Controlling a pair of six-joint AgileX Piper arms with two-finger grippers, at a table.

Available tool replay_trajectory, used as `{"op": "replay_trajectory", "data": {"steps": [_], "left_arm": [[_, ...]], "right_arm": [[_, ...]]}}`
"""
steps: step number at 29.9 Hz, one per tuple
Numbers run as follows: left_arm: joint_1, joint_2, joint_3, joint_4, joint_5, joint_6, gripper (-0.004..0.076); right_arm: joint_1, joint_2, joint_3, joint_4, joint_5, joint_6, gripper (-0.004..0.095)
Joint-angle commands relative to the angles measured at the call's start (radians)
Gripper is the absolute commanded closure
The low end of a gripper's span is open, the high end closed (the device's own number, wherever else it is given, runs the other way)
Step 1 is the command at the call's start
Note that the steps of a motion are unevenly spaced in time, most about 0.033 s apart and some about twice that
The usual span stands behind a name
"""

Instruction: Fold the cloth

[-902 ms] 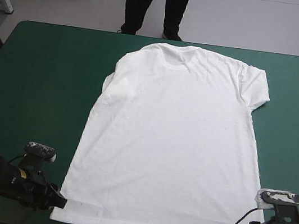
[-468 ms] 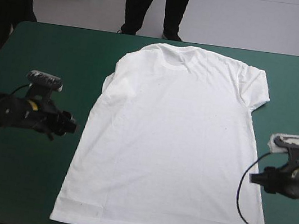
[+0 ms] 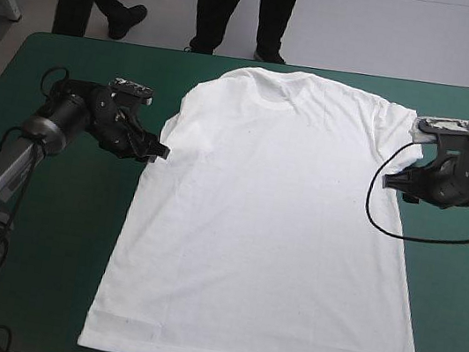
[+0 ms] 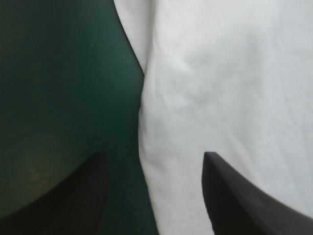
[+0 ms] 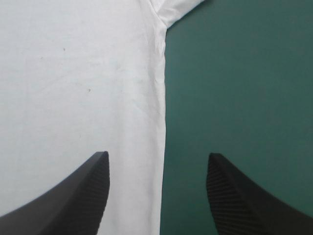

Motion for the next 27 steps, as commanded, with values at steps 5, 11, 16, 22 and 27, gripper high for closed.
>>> {"op": "replay_trajectory", "data": {"steps": [5, 11, 16, 22, 27], "left_arm": [[-0.007, 0.053, -0.035, -0.004, -0.073, 0.012, 0.0301], [-0.007, 0.098, -0.035, -0.004, -0.06, 0.012, 0.0302], [-0.007, 0.123, -0.035, -0.022, -0.042, 0.014, 0.0426], [-0.007, 0.131, -0.035, -0.117, -0.037, 0.114, 0.0734], [-0.009, 0.131, -0.038, -0.153, -0.021, 0.131, 0.0733]], "right_arm": [[0.004, 0.085, -0.087, 0.004, -0.072, -0.023, 0.0346], [0.004, 0.135, -0.091, 0.022, -0.08, -0.039, 0.0346], [0.002, 0.188, -0.091, 0.023, -0.096, -0.048, 0.0346], [-0.004, 0.247, -0.091, 0.015, -0.108, -0.055, 0.0346], [-0.045, 0.285, -0.093, 0.037, -0.114, -0.055, 0.0346]]}}
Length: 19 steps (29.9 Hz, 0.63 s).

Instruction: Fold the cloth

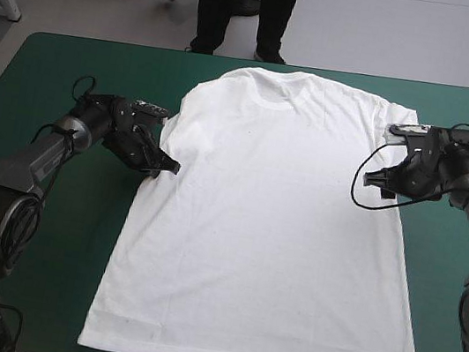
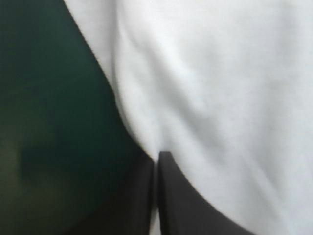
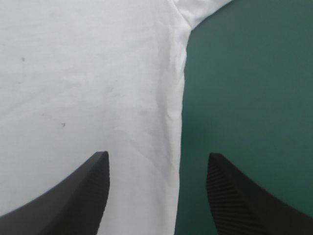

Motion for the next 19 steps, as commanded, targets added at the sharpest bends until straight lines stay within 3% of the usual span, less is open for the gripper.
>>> {"op": "replay_trajectory", "data": {"steps": [1, 14, 19], "left_arm": [[-0.009, -0.044, -0.029, -0.044, 0.011, 0.01, 0.0733], [-0.017, -0.058, -0.05, -0.035, 0.032, 0.015, 0.0733], [-0.017, -0.058, -0.093, -0.035, 0.042, 0.015, 0.0733]], "right_arm": [[-0.042, -0.019, -0.033, 0.006, -0.032, -0.013, 0.0346], [-0.073, 0.082, -0.035, 0.173, -0.031, -0.102, 0.0346], [-0.073, 0.111, -0.035, 0.177, -0.033, -0.105, 0.0347]]}}
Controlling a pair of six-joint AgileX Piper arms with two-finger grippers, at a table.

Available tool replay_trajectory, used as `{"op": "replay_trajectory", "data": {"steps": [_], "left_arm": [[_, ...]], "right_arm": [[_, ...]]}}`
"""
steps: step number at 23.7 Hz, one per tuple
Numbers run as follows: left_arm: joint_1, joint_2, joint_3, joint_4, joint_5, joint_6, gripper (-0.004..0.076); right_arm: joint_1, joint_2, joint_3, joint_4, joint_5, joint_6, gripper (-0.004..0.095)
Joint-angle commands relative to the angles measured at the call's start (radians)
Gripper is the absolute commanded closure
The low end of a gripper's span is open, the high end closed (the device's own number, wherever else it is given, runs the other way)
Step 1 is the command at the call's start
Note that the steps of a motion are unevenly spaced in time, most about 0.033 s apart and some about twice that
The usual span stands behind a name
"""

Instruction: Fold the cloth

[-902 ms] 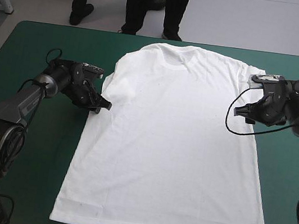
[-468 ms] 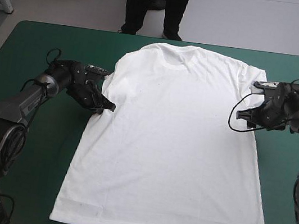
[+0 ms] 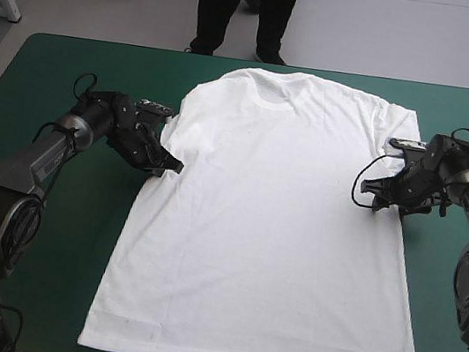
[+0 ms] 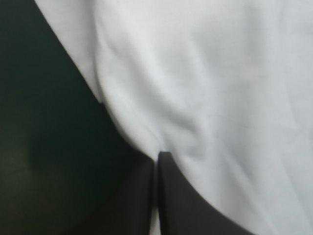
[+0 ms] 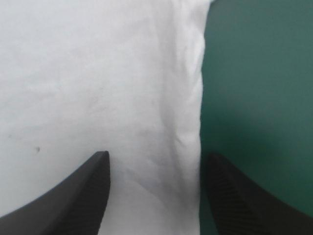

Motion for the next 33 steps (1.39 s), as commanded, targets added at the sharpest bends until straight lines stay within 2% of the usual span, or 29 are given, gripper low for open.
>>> {"op": "replay_trajectory", "data": {"steps": [1, 4, 11, 14, 19, 23, 28, 33], "left_arm": [[-0.007, -0.059, -0.064, -0.019, -0.003, -0.002, 0.0733], [-0.007, -0.059, -0.098, -0.021, 0.006, -0.002, 0.0733], [-0.007, -0.059, -0.13, -0.017, 0.031, -0.002, 0.0733], [-0.007, -0.059, -0.13, -0.017, 0.043, -0.002, 0.0733], [-0.007, -0.091, -0.13, -0.021, 0.087, -0.002, 0.0733], [-0.007, -0.201, -0.13, -0.019, 0.118, 0.001, 0.0733], [-0.007, -0.384, -0.143, -0.017, 0.135, 0.003, 0.0733], [-0.007, -0.531, -0.266, 0.042, 0.14, 0.003, 0.0733]], "right_arm": [[-0.007, -0.026, -0.03, 0.012, -0.017, -0.013, 0.0352], [-0.007, -0.003, -0.03, 0.028, -0.011, -0.013, 0.0439], [-0.007, 0.024, -0.03, 0.115, -0.002, -0.087, 0.0926], [-0.005, 0.024, -0.03, 0.126, 0.0, -0.088, 0.0923], [-0.005, -0.025, -0.087, 0.113, 0.081, -0.085, 0.0923], [-0.005, -0.14, -0.171, 0.075, 0.135, -0.057, 0.0923], [-0.007, -0.294, -0.217, 0.035, 0.13, -0.032, 0.0923], [-0.007, -0.411, -0.265, 0.035, 0.117, -0.024, 0.0923]]}}
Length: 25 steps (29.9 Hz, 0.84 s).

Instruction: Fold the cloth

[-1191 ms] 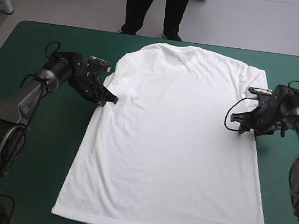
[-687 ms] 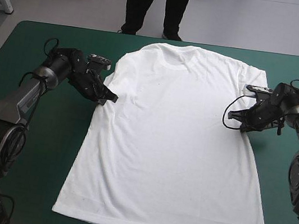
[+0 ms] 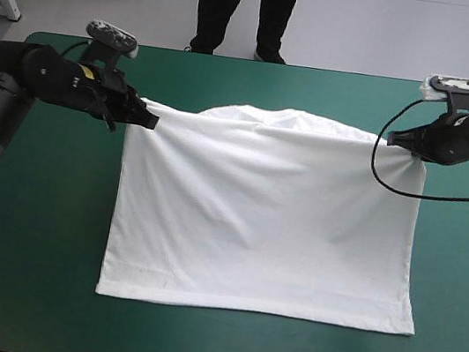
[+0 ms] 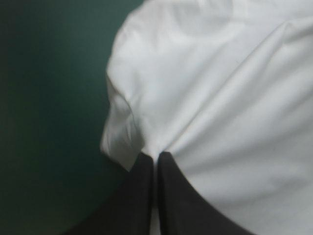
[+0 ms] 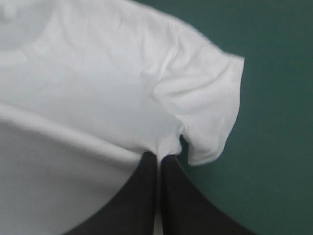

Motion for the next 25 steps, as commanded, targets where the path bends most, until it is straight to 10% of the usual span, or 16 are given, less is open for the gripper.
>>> {"op": "replay_trajectory", "data": {"steps": [1, 9, 25], "left_arm": [[-0.007, -0.106, -0.118, 0.024, -0.032, -0.001, 0.0733], [-0.007, -0.137, -0.285, 0.044, -0.049, -0.001, 0.0733], [-0.007, 0.134, -0.428, 0.197, -0.505, 0.001, 0.0732]], "right_arm": [[0.0, -0.112, -0.073, 0.001, -0.041, 0.001, 0.0923], [0.0, -0.19, -0.249, 0.001, -0.115, 0.02, 0.0923], [0.0, 0.06, -0.51, 0.005, -0.449, 0.018, 0.0927]]}}
